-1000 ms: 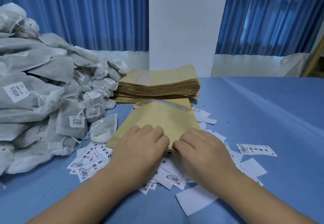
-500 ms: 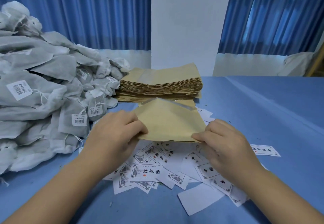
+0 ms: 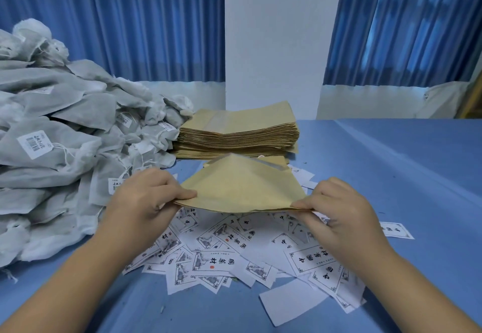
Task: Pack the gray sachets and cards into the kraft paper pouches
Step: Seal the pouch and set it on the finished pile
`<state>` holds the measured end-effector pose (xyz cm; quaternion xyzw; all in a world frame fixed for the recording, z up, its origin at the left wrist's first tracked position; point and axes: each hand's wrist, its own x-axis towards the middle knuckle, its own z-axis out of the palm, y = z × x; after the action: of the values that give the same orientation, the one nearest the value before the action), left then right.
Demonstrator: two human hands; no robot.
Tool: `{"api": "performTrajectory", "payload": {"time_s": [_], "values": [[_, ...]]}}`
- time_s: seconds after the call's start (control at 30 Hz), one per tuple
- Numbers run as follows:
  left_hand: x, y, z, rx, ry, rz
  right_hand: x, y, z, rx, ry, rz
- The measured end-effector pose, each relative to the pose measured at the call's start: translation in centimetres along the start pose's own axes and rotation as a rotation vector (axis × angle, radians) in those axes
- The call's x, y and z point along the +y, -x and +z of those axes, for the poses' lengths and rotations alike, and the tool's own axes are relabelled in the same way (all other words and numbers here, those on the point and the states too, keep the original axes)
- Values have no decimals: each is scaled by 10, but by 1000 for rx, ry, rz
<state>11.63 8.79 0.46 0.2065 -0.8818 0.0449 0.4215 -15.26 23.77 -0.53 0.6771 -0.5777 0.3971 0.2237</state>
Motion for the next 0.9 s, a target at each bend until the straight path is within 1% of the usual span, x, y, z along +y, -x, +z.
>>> {"api": "performTrajectory", "payload": {"time_s": [0.07, 0.1, 0.13, 0.2, 0.27, 0.3, 0.33, 0.37, 0.43, 0.5, 0.57, 0.63, 0.73, 0.83, 0.9], "values": [[4, 2, 4, 50, 197, -210, -5, -2, -3, -32, -245, 226], [6, 2, 5, 76, 316, -333, -6, -3, -3, -20, -366, 346], [8, 1, 7, 97, 422, -445, -6, -5, -2, -3, -468, 465], [8, -1, 13, 138, 653, -698, -3, -8, -1, -25, -638, 748], [8, -5, 15, 218, 1108, -988, 0, -10, 1, -100, -869, 1023], [10, -7, 15, 258, 1350, -1091, 1, -10, 2, -135, -992, 1102], [12, -9, 14, 288, 1528, -1157, 2, -10, 3, -157, -1096, 1145], [13, -10, 13, 302, 1644, -1195, 1, -10, 3, -166, -1166, 1164], [16, -12, 12, 273, 1732, -1231, -1, -10, 4, -181, -1236, 1188], [19, -13, 15, 155, 1702, -1287, -1, -9, 6, -201, -1296, 1226], [24, -10, 18, -22, 1611, -1324, 0, -10, 6, -214, -1388, 1265], [26, -8, 19, -117, 1552, -1307, -2, -12, 3, -281, -1443, 1259], [29, -8, 15, -191, 1607, -1263, -3, -9, 0, -355, -1444, 1241], [34, -10, 14, -224, 1673, -1229, -6, -1, -5, -366, -1411, 1157], [41, -15, 15, -244, 1718, -1187, -8, 6, -11, -344, -1413, 1092]]}}
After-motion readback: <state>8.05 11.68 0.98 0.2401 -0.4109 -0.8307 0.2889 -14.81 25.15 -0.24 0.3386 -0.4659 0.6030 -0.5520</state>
